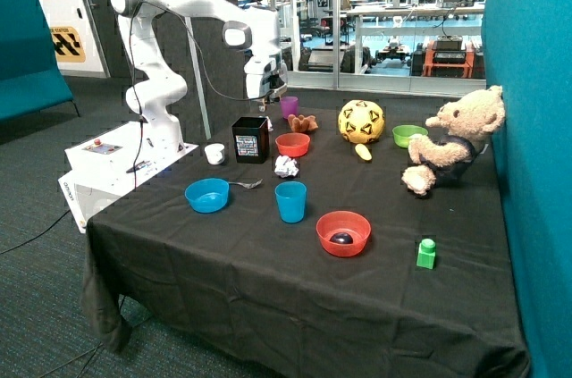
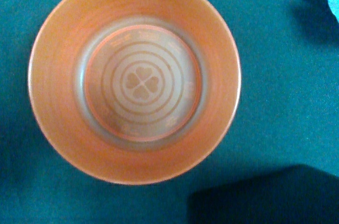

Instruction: Throw away the rubbish paper

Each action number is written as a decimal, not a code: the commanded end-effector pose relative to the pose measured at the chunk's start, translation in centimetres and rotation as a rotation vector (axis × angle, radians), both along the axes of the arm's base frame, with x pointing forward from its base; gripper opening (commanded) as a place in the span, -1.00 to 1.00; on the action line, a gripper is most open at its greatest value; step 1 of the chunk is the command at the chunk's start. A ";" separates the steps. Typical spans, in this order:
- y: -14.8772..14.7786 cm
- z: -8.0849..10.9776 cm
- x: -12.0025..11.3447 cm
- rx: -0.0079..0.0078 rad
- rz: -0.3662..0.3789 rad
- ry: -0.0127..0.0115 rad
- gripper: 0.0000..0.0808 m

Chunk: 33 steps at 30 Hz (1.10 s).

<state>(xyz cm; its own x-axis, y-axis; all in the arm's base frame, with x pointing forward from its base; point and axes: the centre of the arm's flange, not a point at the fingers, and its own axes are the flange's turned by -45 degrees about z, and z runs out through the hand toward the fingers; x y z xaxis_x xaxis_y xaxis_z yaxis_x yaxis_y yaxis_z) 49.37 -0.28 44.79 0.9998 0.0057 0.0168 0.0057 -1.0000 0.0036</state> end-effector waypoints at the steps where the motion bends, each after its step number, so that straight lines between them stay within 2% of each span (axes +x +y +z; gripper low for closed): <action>1: 0.3 0.2 0.6 0.0024 0.130 0.0170 1.00; 4: -0.4 0.1 1.1 0.0025 0.116 0.0170 1.00; 5: -0.6 0.0 1.2 0.0025 0.113 0.0170 0.56; 6: -0.7 0.0 1.4 0.0023 0.137 0.0170 0.31; 8: -1.1 -0.2 1.6 0.0025 0.109 0.0170 0.13; 11: -1.6 -0.4 2.0 0.0026 0.103 0.0170 0.07; 20: -4.8 -1.6 3.4 0.0031 0.039 0.0169 0.18; 27: -8.0 -2.8 4.6 0.0035 -0.010 0.0168 0.50; 33: -10.0 -4.2 5.4 0.0036 -0.021 0.0168 0.68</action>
